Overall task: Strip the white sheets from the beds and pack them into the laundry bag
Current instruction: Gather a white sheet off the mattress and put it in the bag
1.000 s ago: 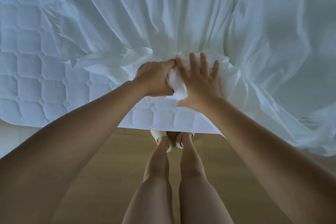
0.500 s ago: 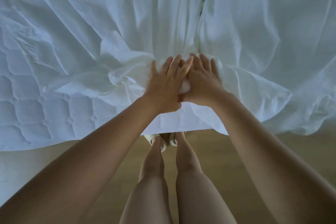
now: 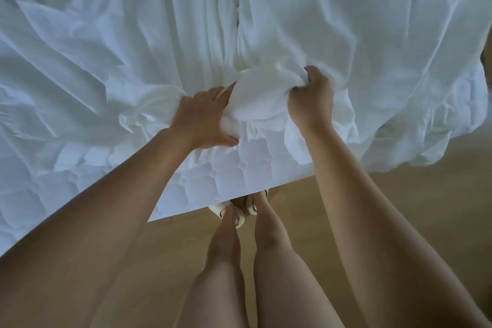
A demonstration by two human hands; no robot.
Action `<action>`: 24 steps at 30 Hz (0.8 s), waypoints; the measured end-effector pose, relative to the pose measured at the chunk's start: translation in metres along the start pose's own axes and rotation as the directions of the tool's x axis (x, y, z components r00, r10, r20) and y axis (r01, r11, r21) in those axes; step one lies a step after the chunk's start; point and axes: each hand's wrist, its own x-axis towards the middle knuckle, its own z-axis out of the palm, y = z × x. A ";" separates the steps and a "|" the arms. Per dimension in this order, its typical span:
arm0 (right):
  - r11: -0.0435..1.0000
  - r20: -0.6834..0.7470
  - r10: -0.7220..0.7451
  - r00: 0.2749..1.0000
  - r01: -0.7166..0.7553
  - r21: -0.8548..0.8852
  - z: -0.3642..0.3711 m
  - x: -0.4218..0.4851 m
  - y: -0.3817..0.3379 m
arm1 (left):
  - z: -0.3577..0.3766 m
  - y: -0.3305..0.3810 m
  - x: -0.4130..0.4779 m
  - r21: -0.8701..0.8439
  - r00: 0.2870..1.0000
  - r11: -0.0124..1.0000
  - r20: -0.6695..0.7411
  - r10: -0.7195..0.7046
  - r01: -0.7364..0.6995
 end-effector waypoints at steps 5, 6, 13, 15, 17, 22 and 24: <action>0.963 0.124 -0.235 0.964 0.214 0.163 0.031 -0.017 -0.075 | -0.028 -0.018 -0.029 -0.463 0.971 0.882 -0.158 -0.177 0.086; 0.947 0.249 -0.315 0.916 0.285 0.148 0.041 -0.020 -0.086 | -0.034 -0.022 -0.038 -0.524 0.940 0.848 -0.241 -0.242 0.084; 0.866 0.444 -0.495 0.747 0.462 0.188 0.090 -0.025 -0.126 | -0.017 -0.036 -0.060 -0.313 0.792 0.950 -0.574 -0.207 0.022; 0.855 0.387 -0.517 0.764 0.483 0.188 0.096 -0.021 -0.119 | -0.009 -0.031 -0.053 -0.394 0.838 0.914 -0.461 -0.291 0.101; 0.840 0.408 -0.523 0.748 0.533 0.100 0.093 -0.018 -0.112 | -0.003 -0.023 -0.046 -0.408 0.864 0.898 -0.378 -0.331 0.166; 0.663 0.155 -0.731 0.665 0.745 -0.069 0.065 -0.036 -0.078 | 0.011 -0.019 -0.030 -0.225 0.908 0.936 -0.264 -0.326 0.271; 0.751 -0.085 -0.651 0.754 0.625 -0.211 0.054 -0.041 -0.054 | 0.013 -0.019 -0.030 -0.232 0.894 0.930 -0.284 -0.346 0.286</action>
